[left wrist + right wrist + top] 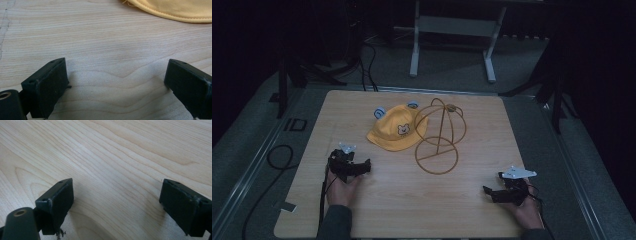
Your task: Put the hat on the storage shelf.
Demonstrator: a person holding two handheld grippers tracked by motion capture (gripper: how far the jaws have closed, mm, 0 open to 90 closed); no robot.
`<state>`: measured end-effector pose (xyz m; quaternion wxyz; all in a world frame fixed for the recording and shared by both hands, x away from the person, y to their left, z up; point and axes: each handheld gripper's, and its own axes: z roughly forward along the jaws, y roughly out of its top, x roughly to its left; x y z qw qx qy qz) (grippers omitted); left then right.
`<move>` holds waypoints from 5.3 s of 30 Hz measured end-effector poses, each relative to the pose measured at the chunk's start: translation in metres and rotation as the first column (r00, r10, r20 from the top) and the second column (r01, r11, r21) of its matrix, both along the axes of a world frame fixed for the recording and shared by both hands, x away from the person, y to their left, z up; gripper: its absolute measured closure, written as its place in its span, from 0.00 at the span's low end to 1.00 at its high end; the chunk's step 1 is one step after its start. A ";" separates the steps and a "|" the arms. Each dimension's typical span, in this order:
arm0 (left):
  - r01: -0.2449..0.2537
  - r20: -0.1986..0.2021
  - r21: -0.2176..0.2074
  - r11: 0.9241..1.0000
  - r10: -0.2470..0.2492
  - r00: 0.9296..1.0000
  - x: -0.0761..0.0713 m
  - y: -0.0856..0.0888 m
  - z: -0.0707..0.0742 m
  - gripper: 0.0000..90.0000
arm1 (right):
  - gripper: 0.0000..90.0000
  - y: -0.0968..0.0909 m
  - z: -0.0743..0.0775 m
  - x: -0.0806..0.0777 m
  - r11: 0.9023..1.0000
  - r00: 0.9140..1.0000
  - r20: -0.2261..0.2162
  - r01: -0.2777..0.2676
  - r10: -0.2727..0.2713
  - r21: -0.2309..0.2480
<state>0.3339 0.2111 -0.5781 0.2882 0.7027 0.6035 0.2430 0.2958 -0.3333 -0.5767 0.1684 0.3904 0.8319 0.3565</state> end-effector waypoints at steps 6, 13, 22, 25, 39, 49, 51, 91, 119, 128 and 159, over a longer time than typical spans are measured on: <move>-0.044 0.039 -0.008 0.999 0.044 0.998 -0.005 0.006 0.002 0.39 | 0.13 0.000 0.000 0.000 1.000 1.000 0.000 0.000 0.000 0.000; 0.032 -0.050 0.006 0.999 -0.032 0.998 -0.008 0.017 0.013 0.61 | 0.13 0.000 0.000 0.000 1.000 1.000 0.000 0.000 0.000 0.000; 0.077 -0.102 -0.005 0.997 -0.077 0.992 -0.014 0.027 0.025 0.72 | 0.13 0.000 0.000 0.000 1.000 1.000 -0.001 0.000 0.000 0.000; 0.091 -0.094 -0.003 0.996 -0.090 0.991 -0.015 0.034 0.033 0.73 | 0.13 0.000 0.000 0.000 1.000 1.000 0.000 0.000 0.000 0.000; 0.281 -0.099 0.036 0.959 -0.276 0.956 -0.012 0.060 0.062 0.68 | 0.13 0.000 0.000 0.000 1.000 1.000 0.000 0.000 0.000 0.000; 0.363 -0.092 0.062 0.930 -0.357 0.930 -0.001 0.072 0.078 0.67 | 0.13 0.000 0.000 0.000 1.000 1.000 0.000 0.000 0.000 0.000; 0.381 -0.086 0.079 0.921 -0.375 0.923 0.000 0.073 0.082 0.66 | 0.13 0.000 0.000 0.000 1.000 1.000 0.000 0.000 0.000 0.000; 0.577 -0.119 0.087 0.812 -0.566 0.816 0.052 0.050 0.146 0.59 | 0.13 0.000 0.000 0.000 1.000 1.000 -0.001 0.000 0.000 -0.001; 0.637 -0.221 0.101 0.764 -0.607 0.763 0.083 0.027 0.164 0.58 | 0.13 0.000 0.000 0.000 1.000 1.000 -0.001 0.000 0.000 -0.001; 0.645 -0.231 0.107 0.757 -0.612 0.756 0.094 0.014 0.167 0.55 | 0.13 0.000 0.000 0.000 1.000 1.000 0.000 0.000 0.000 0.000; 0.677 -0.266 0.189 0.711 -0.626 0.733 0.140 -0.039 0.186 0.57 | 0.13 0.000 0.000 0.000 1.000 1.000 -0.001 0.000 0.000 0.001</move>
